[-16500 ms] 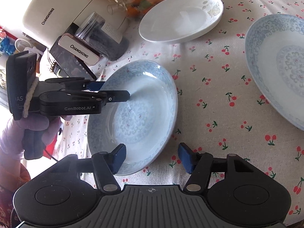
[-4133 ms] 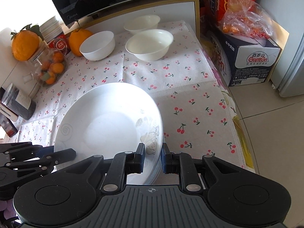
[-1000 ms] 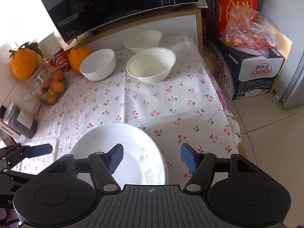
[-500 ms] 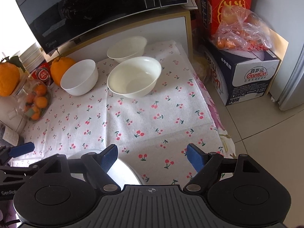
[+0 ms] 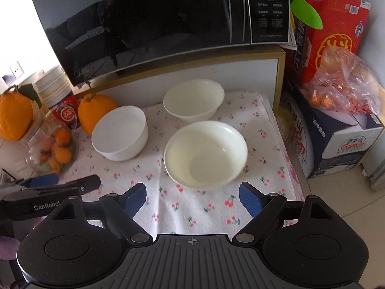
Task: Organize plates and bowls
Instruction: 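Move both grippers to the white bowl and close on its rim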
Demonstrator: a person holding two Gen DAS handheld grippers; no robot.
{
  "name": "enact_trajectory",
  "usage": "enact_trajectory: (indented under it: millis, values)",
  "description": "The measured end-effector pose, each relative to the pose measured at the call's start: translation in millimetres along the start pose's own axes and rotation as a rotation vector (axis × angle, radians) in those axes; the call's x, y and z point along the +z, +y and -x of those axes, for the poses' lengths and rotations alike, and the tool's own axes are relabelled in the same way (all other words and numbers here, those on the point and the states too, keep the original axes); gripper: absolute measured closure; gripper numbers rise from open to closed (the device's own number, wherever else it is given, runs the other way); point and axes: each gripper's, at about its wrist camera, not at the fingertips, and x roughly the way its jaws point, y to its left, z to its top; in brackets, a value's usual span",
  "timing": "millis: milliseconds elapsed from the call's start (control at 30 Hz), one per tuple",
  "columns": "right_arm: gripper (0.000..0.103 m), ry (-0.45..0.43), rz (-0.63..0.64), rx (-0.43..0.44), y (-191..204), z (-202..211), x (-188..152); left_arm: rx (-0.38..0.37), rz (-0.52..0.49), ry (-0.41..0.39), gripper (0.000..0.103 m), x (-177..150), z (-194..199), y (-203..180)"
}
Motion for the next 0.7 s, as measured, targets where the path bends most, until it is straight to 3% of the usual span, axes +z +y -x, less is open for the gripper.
enact_trajectory:
  millis: [233, 333, 433, 600, 700]
  values:
    - [0.017, -0.073, -0.106, 0.105, 10.2, -34.9, 33.1, 0.010, 0.127, -0.026, 0.006, 14.2, -17.7, 16.7]
    - [0.017, -0.129, -0.143, 0.167, 17.2, -44.1, 42.5, -0.003, 0.191, -0.035, 0.011, 20.2, -20.8, 21.7]
    - [0.017, -0.113, -0.205, 0.203, 22.7, -62.5, 46.5, -0.009, 0.217, -0.050, 0.019, 22.1, -22.5, 24.2]
    - [0.017, -0.117, -0.249, 0.230, 37.1, -81.7, 44.1, -0.022, 0.236, -0.061, 0.048, 18.9, -27.9, 30.2]
    - [0.020, -0.136, -0.235, 0.228, 47.4, -85.7, 42.4, -0.050, 0.250, -0.045, 0.059, 17.9, -33.0, 34.2]
